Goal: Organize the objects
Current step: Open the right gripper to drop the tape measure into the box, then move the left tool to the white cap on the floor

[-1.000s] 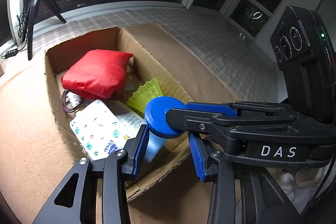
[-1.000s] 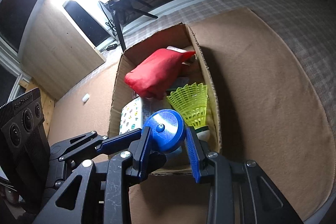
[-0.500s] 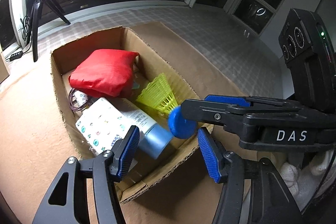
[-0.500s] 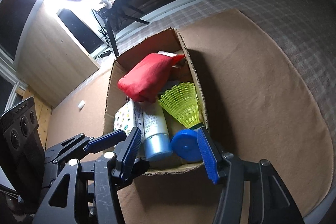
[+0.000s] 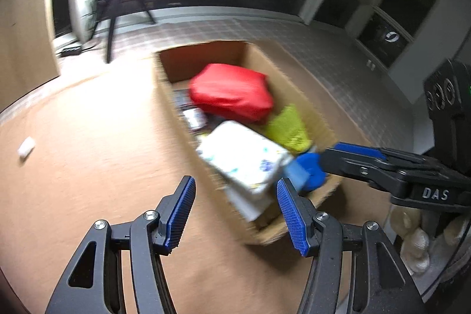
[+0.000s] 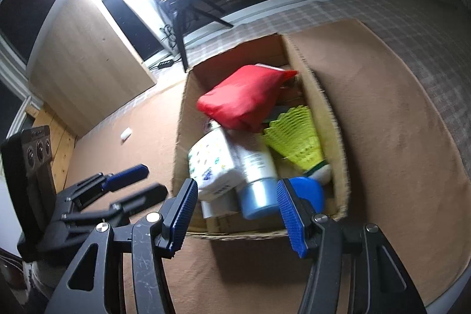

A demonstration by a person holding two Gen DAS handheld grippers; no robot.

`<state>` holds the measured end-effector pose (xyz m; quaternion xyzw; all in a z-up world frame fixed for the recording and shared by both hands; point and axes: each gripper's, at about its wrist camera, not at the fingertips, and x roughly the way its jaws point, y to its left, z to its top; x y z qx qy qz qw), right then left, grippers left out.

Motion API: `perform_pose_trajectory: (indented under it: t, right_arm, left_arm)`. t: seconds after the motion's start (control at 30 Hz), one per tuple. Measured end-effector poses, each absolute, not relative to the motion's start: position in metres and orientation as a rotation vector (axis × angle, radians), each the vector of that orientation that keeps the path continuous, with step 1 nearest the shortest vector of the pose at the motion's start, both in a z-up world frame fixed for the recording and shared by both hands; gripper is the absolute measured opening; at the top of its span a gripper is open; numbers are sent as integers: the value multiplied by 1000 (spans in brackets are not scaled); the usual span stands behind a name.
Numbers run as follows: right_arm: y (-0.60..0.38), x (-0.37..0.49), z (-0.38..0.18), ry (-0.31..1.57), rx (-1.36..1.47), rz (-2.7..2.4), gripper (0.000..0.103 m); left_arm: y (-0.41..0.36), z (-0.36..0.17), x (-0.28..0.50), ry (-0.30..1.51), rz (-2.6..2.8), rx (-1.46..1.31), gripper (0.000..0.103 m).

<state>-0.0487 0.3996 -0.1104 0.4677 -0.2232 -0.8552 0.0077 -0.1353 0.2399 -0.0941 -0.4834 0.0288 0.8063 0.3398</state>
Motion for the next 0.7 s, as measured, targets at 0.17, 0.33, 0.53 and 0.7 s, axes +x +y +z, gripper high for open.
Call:
perform_pose_trajectory:
  t: [0.17,0.33,0.53,0.7]
  right_arm:
    - [377,-51,-111,-715,1452,-2646,52]
    - [355,-55,-113,-702,1466,-2639,52]
    - [329,-60,-114,-731,1469,-2618,52]
    - [309,-62,-112,-701,1472,-2611,52]
  left_arm:
    - [196,-94,-151,35,2169,-1291,61]
    - [153,-96,-162,61,2229,-1310,62]
    - [113,-95,-175,61,2288,-1319,62]
    - [81,-94,-190,73,2333,-1322,62]
